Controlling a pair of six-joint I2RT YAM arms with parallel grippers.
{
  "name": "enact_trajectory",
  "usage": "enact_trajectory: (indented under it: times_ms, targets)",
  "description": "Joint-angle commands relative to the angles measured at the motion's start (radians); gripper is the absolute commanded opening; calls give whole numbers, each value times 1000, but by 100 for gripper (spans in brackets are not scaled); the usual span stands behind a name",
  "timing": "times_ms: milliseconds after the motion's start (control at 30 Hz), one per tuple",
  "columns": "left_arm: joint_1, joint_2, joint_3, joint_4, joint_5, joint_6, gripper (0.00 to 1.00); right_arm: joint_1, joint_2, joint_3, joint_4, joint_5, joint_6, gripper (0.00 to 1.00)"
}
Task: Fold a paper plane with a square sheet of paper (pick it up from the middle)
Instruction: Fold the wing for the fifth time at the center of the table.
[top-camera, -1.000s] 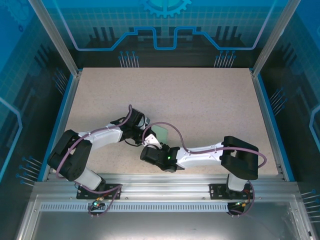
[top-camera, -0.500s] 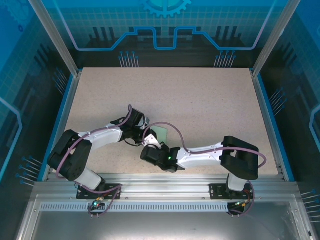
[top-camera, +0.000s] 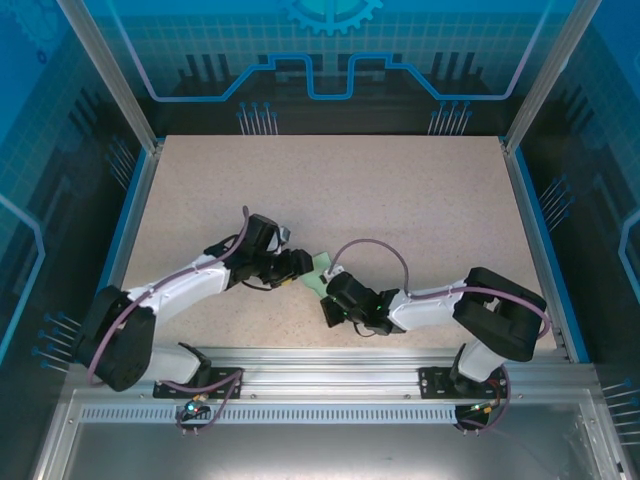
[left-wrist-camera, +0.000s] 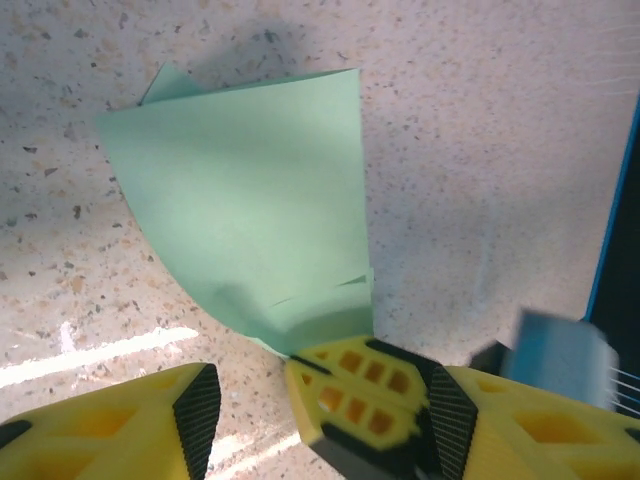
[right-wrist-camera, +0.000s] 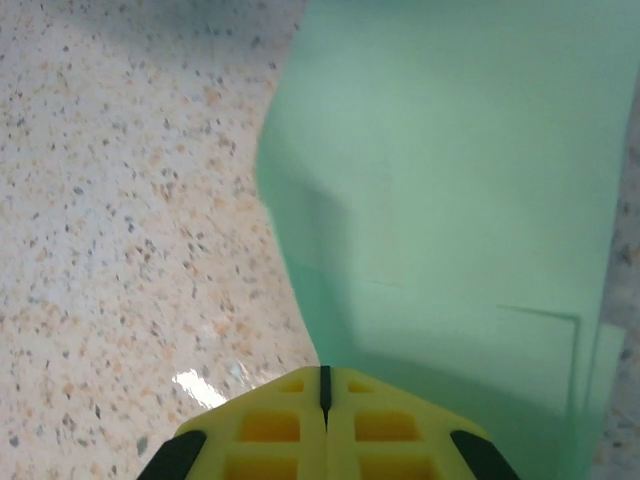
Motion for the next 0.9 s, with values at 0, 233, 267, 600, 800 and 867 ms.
enact_trajectory:
  times_ms: [0,233,267,600,800,867]
  targets:
    - [-3,-46,-33,5,-8,-6,61,-43,-23,-51,177,-170,79,4]
    - [-33,-73,-83,57,9,-33,62,-130,-55,-92,257,-304,151,5]
    - [-48,-72,-88,71,8,-38,61,-141,-53,-94,258,-319,164,5]
    - [-98,60,-63,202,-8,-87,68,-233,-20,-133,382,-451,238,7]
    - [-94,140,5,151,-60,-100,78,-232,-25,-130,360,-453,191,6]
    - [-93,185,22,173,-53,-113,79,-230,-27,-132,355,-448,179,7]
